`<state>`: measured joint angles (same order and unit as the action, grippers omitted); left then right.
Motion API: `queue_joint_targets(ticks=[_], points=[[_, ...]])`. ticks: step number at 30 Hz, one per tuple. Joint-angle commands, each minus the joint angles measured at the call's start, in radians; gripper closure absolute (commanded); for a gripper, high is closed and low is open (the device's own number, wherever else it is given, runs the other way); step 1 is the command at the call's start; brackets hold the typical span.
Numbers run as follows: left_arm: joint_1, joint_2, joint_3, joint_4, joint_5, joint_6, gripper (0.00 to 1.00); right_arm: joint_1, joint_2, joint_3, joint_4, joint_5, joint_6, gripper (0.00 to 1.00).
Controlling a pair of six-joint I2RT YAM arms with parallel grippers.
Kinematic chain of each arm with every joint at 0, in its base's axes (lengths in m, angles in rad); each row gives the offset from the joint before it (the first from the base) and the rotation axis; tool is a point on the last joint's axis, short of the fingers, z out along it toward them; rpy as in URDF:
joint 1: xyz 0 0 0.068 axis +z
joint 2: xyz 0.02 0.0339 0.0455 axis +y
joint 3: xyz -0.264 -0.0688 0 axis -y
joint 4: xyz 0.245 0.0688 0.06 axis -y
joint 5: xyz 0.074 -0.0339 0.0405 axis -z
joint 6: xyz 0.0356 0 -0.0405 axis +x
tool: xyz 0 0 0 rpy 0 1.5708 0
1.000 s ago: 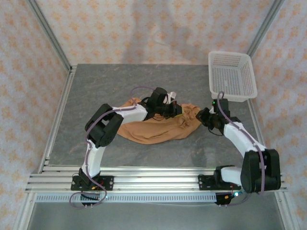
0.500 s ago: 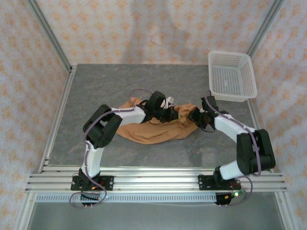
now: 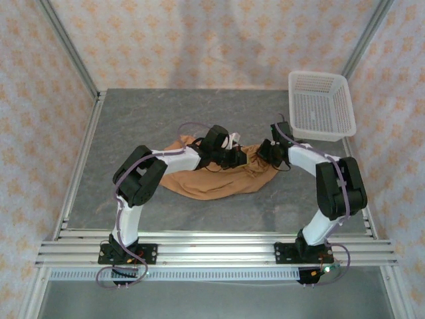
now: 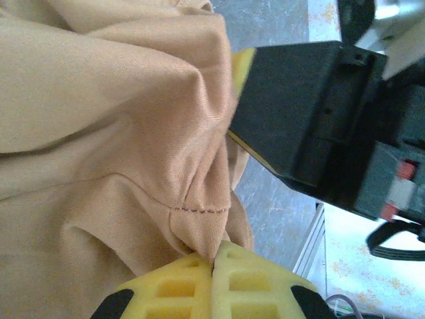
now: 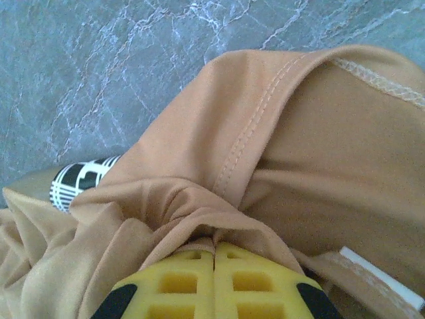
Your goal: Fold the inside-out t-shirt
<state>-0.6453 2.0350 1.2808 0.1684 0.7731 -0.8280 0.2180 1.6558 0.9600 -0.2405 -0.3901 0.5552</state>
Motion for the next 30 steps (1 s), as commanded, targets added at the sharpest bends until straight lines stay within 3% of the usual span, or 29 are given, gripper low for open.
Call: queue_joint_targets(ticks=[1,6,10,14,20,24,27,30], points=[[0.025,-0.046,0.018,-0.049,-0.021,0.042,1.00,0.003,-0.152,0.068,-0.137,-0.006,-0.040,1.00],[0.067,-0.012,0.068,-0.054,-0.023,0.028,1.00,-0.021,-0.373,0.125,-0.276,-0.113,-0.084,1.00],[0.081,0.001,0.089,-0.044,-0.015,0.016,1.00,-0.095,-0.512,0.074,-0.188,-0.307,-0.006,1.00],[0.075,-0.014,0.098,-0.051,-0.015,0.026,1.00,-0.158,-0.516,-0.028,-0.041,-0.418,0.081,1.00],[0.053,-0.051,0.109,-0.157,-0.046,0.104,1.00,-0.169,-0.376,-0.148,0.035,-0.334,0.053,1.00],[0.053,-0.069,0.099,-0.195,-0.062,0.127,0.86,-0.162,-0.356,-0.172,0.039,-0.311,0.045,0.99],[0.060,-0.102,0.091,-0.246,-0.096,0.153,0.76,-0.109,-0.378,-0.170,-0.011,-0.240,0.020,0.82],[0.073,-0.148,0.094,-0.316,-0.139,0.175,0.64,-0.019,-0.393,-0.173,-0.066,-0.131,0.001,0.72]])
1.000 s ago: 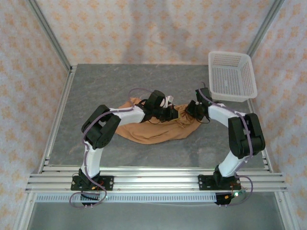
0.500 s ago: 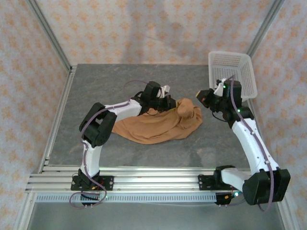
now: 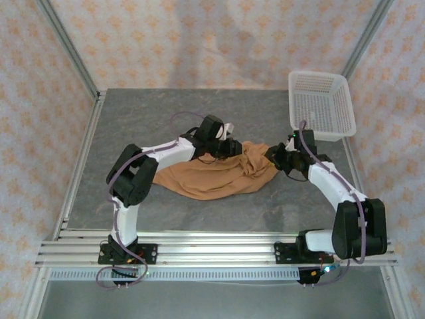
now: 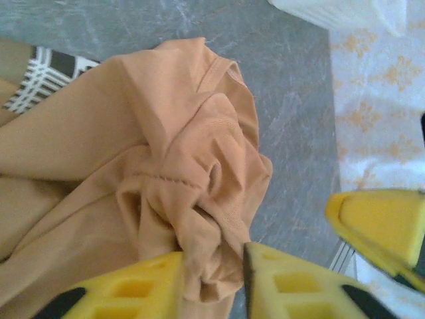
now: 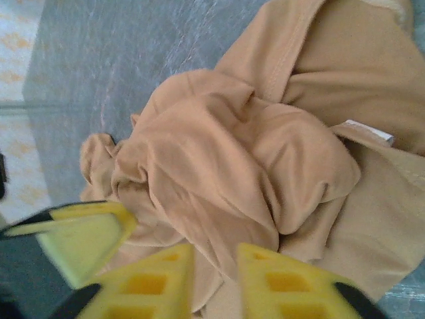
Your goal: Fold the inside-out t-shirt
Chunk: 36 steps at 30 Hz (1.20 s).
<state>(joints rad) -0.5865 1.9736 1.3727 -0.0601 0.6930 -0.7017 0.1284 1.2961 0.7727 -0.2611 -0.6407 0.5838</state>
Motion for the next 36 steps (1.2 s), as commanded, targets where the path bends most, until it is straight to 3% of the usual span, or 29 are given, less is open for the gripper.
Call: queue_joint_targets(ticks=[1,4,7,8,11,15,19,24,30,36], points=[[0.019,-0.104,0.000,-0.107,-0.074,0.052,0.61,0.101,-0.037,0.011,-0.059,0.158,-0.031,0.72],[0.033,-0.151,0.004,-0.205,-0.150,0.076,0.59,0.196,-0.041,0.008,-0.096,0.280,-0.032,0.73],[0.040,-0.184,0.008,-0.301,-0.232,0.097,0.59,0.271,-0.036,0.027,-0.112,0.352,-0.016,0.87],[0.043,-0.190,0.002,-0.310,-0.244,0.096,0.59,0.296,-0.031,0.040,-0.117,0.374,-0.011,0.91],[0.042,-0.189,-0.013,-0.300,-0.234,0.088,0.60,0.357,0.011,0.080,-0.118,0.408,-0.006,0.93],[0.043,-0.179,-0.026,-0.278,-0.217,0.075,0.63,0.384,0.114,0.129,-0.145,0.472,-0.036,0.86],[0.043,-0.180,-0.029,-0.281,-0.214,0.080,0.64,0.385,0.186,0.164,-0.161,0.522,-0.090,0.85],[0.056,-0.179,-0.029,-0.285,-0.206,0.084,0.64,0.387,0.218,0.184,-0.178,0.538,-0.132,0.84],[0.066,-0.173,-0.032,-0.277,-0.192,0.082,0.65,0.386,0.244,0.198,-0.178,0.540,-0.153,0.69],[0.073,-0.177,-0.040,-0.276,-0.188,0.083,0.67,0.386,0.278,0.195,-0.158,0.532,-0.149,0.68]])
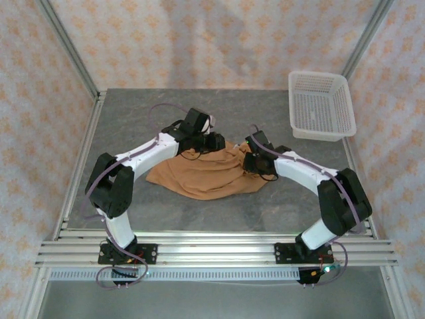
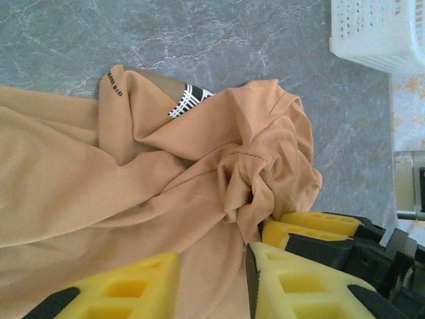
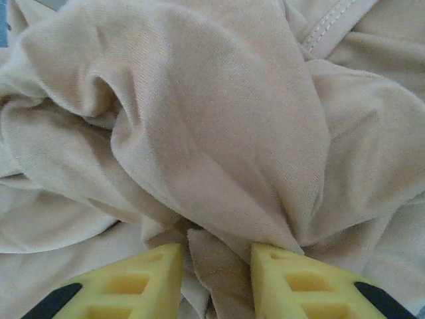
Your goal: Fold the inside-out t-shirt
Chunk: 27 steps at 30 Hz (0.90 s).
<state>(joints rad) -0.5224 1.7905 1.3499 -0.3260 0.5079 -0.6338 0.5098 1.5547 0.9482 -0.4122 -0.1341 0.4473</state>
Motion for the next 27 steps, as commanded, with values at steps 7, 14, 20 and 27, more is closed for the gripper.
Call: queue_joint_targets(ticks=[7,14,20,27], points=[[0.031,-0.008,-0.051,0.004,0.003,0.006,0.71,0.004,0.052,0.050,-0.030,0.054,-0.021,0.98],[0.085,0.096,-0.075,0.015,-0.022,-0.005,0.79,0.003,-0.161,0.168,-0.202,-0.017,-0.087,1.00],[0.139,0.228,-0.126,0.051,-0.032,-0.037,0.85,-0.025,-0.415,0.240,-0.215,-0.067,-0.149,1.00],[0.171,0.305,-0.147,0.015,-0.083,-0.032,0.90,-0.034,-0.597,0.240,-0.106,0.059,-0.160,1.00]])
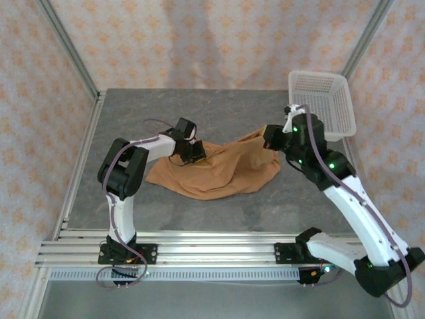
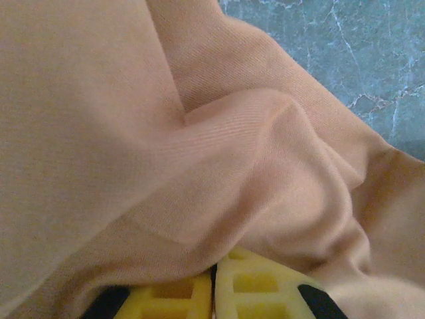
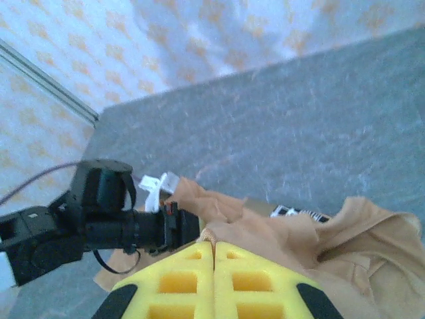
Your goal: Fold the inside-out t-shirt
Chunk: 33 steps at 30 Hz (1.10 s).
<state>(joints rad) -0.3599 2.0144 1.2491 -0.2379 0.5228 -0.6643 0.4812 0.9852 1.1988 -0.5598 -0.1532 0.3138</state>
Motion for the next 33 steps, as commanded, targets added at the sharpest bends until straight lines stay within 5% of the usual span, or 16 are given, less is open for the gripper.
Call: queue_joint_targets(ticks=[1,11,18,25,29,33], points=[[0.009,0.081,-0.051,-0.073,-0.102,-0.003,0.91,-0.007,-0.045,-0.027,0.055,0.102,-0.028,1.00],[0.009,0.032,-0.022,-0.119,-0.118,0.016,0.92,-0.133,-0.121,-0.133,-0.024,0.405,0.092,0.94],[0.008,-0.017,-0.011,-0.146,-0.112,0.026,0.92,-0.188,-0.131,-0.153,-0.064,0.458,0.149,0.82],[0.008,-0.096,-0.010,-0.174,-0.112,0.035,0.92,-0.193,0.014,-0.192,0.034,0.134,0.129,0.60],[0.009,-0.185,0.021,-0.248,-0.150,0.067,0.89,-0.173,0.260,-0.144,0.037,-0.066,0.083,0.55],[0.014,-0.255,0.062,-0.337,-0.208,0.115,0.79,-0.124,0.517,-0.033,0.010,-0.101,0.013,0.51]])
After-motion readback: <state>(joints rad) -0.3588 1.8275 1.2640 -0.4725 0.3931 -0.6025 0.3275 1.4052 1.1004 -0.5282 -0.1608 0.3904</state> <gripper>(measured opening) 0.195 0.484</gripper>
